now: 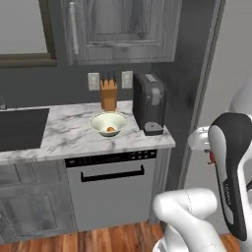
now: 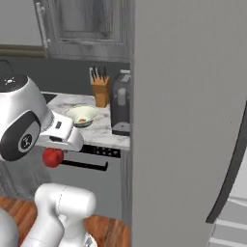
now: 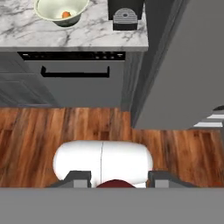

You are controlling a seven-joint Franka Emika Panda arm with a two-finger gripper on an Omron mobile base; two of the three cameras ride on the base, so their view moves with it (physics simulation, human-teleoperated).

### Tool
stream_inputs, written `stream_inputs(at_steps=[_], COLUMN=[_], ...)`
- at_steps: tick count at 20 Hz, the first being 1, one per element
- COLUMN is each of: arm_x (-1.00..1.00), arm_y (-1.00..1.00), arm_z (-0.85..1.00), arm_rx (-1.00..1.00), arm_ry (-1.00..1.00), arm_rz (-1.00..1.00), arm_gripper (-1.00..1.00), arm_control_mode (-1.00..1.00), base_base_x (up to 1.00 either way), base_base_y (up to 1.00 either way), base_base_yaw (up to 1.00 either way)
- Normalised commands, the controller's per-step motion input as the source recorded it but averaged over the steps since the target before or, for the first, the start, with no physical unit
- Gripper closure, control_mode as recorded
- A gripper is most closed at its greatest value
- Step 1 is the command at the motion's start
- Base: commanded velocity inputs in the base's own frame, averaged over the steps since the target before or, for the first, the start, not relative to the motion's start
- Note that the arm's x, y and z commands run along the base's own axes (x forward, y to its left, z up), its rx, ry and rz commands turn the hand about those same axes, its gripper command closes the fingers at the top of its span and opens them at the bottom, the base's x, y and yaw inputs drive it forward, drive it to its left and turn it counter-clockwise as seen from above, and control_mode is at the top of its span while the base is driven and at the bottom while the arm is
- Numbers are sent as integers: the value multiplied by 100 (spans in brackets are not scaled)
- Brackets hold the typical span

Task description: Take the squash, carrot, and bell pepper from the freezer and place them in the bowl on the counter.

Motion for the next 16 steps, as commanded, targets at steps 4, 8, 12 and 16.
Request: stream_inputs(at_steps=[4, 8, 12, 16], arm_x=[0, 0, 0, 0], arm_y=[0, 0, 0, 0], arm_z=[0, 0, 0, 0], arm_rx=[0, 0, 0, 0], arm_ry=[0, 0, 0, 0], arm_rz=[0, 0, 0, 0], arm_gripper=[100, 100, 100, 100], arm_control_mode=[100, 100, 100, 100], base_base_x=[25, 49, 55, 48], base_base_y=[100, 81, 39, 3], base_base_yaw=[0, 0, -1, -4])
